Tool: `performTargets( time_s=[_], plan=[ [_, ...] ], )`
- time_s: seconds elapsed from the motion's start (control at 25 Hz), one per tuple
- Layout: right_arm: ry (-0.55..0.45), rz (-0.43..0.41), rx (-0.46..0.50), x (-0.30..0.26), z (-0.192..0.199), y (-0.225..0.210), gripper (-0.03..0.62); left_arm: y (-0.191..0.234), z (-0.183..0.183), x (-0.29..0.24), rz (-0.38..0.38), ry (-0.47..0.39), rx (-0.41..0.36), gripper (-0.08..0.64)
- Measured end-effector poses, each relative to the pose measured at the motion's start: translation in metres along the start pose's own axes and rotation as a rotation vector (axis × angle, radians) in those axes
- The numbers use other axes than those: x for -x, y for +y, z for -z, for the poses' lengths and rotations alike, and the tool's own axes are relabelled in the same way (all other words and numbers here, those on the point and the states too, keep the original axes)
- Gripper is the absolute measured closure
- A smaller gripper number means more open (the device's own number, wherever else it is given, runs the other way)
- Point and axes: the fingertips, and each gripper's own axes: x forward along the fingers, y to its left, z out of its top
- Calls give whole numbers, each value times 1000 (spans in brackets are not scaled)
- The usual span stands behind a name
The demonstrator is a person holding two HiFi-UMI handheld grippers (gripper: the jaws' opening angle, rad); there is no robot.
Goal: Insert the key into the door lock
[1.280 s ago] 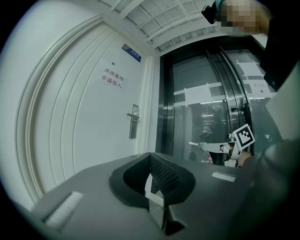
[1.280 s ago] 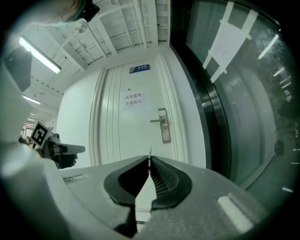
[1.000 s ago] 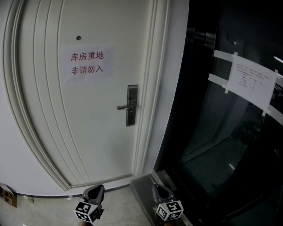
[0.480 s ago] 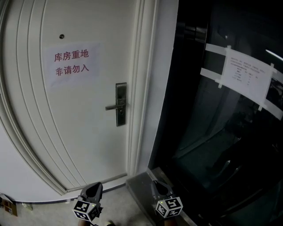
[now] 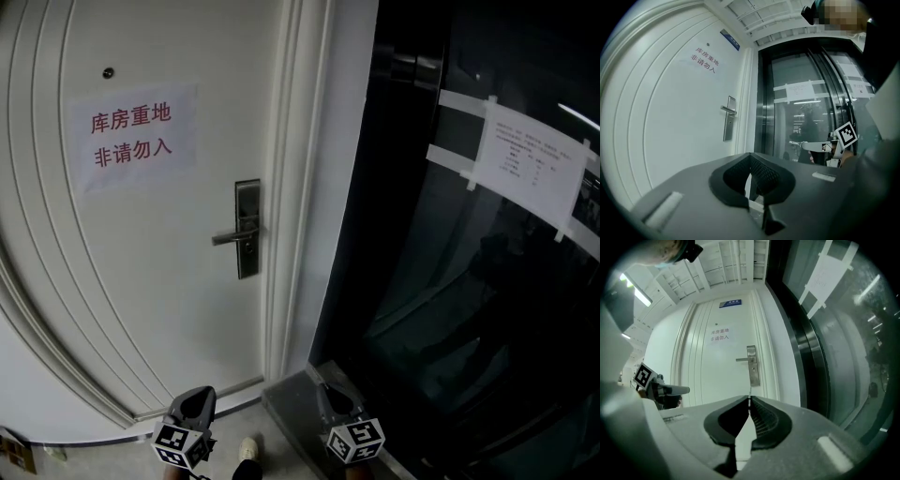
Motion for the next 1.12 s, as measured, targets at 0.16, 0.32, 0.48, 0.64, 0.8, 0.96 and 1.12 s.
performTargets(
  time_s=[0.16,0.32,0.48,0.64,0.8,0.96,1.12],
  plan=[
    [0,3,12,-32,0,-6,583,21,-5,-31,18,-2,-4,557],
    [-4,17,1,-61,0,-16,583,39,-11,-63,42,3,-7,557],
    [4,27,4,-89,-10,-23,583,55,-20,-90,59,2,-4,557],
    [-3,36,6,-116,-15,-32,583,73,-25,-113,66,-3,-1,557],
    [1,26,45,-143,-17,-36,583,90,-24,-129,66,4,9,557],
    [1,13,94,-173,-29,-35,583,108,-23,-142,56,12,20,557],
    [-3,-4,116,-200,-38,-34,583,125,-21,-153,49,19,33,557]
  ],
)
